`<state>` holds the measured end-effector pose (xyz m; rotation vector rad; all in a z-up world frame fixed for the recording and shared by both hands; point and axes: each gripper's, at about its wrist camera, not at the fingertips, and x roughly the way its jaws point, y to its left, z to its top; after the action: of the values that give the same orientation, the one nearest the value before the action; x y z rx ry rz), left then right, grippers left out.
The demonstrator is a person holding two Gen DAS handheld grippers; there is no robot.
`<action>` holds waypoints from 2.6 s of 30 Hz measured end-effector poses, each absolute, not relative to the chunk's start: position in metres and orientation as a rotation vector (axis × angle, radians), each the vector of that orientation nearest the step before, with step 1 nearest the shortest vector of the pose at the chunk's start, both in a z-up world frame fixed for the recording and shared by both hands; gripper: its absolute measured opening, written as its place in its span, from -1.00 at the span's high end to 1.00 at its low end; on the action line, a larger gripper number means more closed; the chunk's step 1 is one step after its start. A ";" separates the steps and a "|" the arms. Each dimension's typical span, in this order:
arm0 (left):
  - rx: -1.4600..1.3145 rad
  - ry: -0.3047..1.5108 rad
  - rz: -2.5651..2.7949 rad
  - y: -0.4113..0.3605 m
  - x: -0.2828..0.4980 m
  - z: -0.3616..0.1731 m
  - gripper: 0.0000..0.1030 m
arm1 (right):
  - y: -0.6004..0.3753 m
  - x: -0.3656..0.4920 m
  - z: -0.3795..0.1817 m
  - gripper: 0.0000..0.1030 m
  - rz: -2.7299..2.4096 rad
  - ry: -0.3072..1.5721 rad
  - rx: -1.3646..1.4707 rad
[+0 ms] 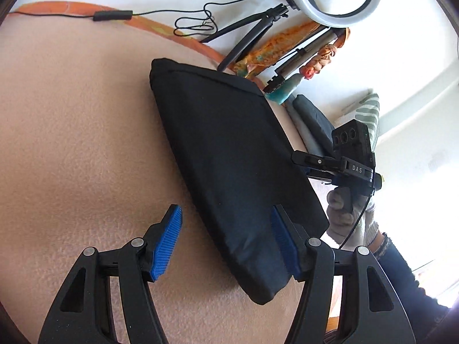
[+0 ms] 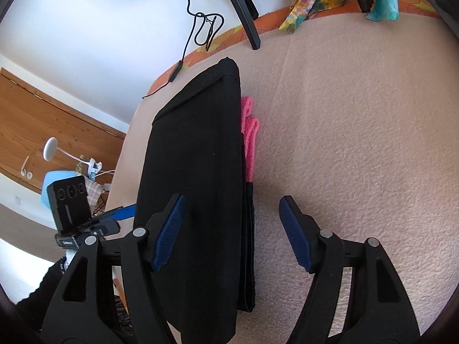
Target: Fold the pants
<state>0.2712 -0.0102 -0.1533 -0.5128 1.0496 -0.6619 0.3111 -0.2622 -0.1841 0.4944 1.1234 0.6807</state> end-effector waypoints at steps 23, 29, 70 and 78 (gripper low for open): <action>-0.445 0.985 -0.678 -0.047 0.272 -0.156 0.52 | -0.208 0.276 -0.164 0.73 0.671 1.053 0.374; -0.369 0.949 -0.727 -0.073 0.263 -0.135 0.62 | -0.223 0.258 -0.141 0.75 0.608 1.022 0.317; -0.096 0.725 -1.044 -0.450 0.361 -0.060 0.62 | -0.585 0.275 -0.036 0.76 0.070 0.758 0.185; -0.048 0.789 -0.967 -0.471 0.375 -0.096 0.62 | -0.591 0.308 -0.071 0.67 -0.015 0.828 0.128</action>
<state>0.3751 -0.4709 -0.0956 -0.0482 0.7892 -0.9665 0.3077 -0.5909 -0.0708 0.1284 0.8277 -0.0145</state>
